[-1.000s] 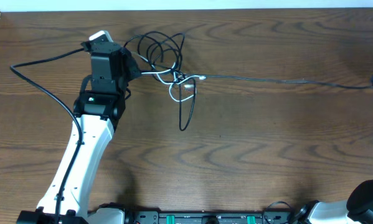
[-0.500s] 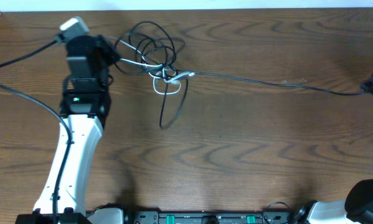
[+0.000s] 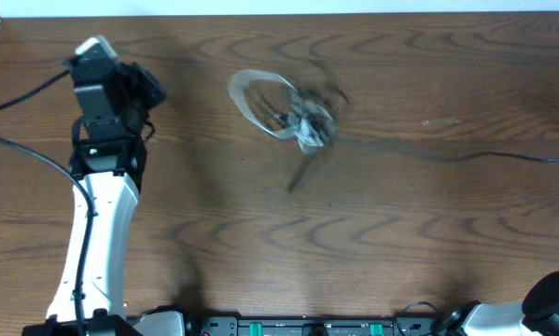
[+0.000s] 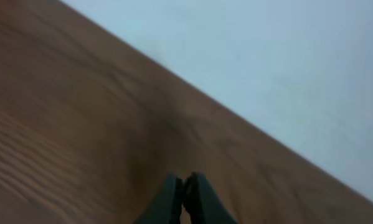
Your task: Untangle cables
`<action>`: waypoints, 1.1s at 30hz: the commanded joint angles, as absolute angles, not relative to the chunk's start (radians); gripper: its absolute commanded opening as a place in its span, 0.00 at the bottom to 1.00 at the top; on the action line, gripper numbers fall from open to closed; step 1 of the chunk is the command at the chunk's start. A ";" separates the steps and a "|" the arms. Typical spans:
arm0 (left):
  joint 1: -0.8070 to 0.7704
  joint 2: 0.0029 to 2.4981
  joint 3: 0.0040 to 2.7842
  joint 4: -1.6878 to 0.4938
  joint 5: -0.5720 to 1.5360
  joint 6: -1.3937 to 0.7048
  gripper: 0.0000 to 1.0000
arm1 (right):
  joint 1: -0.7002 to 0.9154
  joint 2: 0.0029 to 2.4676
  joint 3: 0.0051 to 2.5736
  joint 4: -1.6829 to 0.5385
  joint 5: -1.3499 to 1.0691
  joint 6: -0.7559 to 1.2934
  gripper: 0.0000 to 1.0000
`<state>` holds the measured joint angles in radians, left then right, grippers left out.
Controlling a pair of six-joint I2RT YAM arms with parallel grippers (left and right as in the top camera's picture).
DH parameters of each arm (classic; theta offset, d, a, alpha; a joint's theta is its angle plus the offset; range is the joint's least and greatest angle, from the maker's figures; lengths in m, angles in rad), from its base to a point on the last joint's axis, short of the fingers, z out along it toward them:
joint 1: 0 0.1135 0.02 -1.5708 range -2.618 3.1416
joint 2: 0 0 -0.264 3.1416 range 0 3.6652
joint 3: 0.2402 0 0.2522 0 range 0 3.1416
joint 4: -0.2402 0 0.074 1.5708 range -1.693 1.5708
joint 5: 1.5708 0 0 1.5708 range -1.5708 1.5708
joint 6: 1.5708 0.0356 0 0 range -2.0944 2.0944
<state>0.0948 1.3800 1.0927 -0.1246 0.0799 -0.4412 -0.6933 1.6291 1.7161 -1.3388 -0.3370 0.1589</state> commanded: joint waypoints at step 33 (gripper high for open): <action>-0.181 1.382 1.111 -0.405 0.190 -0.440 0.08 | -0.134 1.624 1.627 -1.362 -0.276 0.107 0.03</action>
